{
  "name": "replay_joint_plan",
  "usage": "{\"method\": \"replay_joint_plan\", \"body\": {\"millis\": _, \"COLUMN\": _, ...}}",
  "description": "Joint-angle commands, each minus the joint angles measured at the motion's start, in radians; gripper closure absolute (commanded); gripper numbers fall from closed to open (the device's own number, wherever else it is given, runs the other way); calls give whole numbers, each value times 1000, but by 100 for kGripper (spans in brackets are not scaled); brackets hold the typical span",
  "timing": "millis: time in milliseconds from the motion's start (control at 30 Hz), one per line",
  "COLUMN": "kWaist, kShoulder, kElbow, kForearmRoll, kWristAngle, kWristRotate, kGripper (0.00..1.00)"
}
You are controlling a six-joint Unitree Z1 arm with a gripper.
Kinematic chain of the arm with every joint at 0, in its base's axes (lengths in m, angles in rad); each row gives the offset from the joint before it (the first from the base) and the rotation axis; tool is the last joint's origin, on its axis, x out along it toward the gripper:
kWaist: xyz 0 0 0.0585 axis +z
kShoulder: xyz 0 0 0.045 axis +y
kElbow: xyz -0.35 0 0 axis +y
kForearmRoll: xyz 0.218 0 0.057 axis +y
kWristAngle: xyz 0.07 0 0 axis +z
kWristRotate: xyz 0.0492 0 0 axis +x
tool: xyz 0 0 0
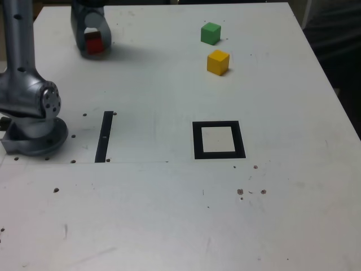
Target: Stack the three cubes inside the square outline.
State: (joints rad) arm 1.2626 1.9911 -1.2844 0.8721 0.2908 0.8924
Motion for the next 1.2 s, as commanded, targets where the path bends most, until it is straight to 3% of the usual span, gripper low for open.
{"method": "replay_joint_plan", "body": {"millis": 0, "kWaist": -12, "kShoulder": -13, "kElbow": 4, "kForearmRoll": 2, "kWristAngle": -4, "kWristRotate": 0, "kGripper": 70}}
{"method": "replay_joint_plan", "body": {"millis": 567, "kWaist": -207, "kShoulder": -208, "kElbow": 78, "kForearmRoll": 41, "kWristAngle": -64, "kWristRotate": -38, "kGripper": 70}}
{"method": "replay_joint_plan", "body": {"millis": 767, "kWaist": -336, "kShoulder": -294, "kElbow": 119, "kForearmRoll": 77, "kWristAngle": -91, "kWristRotate": -97, "kGripper": 70}}
{"method": "replay_joint_plan", "body": {"millis": 1167, "kWaist": -675, "kShoulder": -395, "kElbow": 150, "kForearmRoll": 178, "kWristAngle": -94, "kWristRotate": -319, "kGripper": 70}}
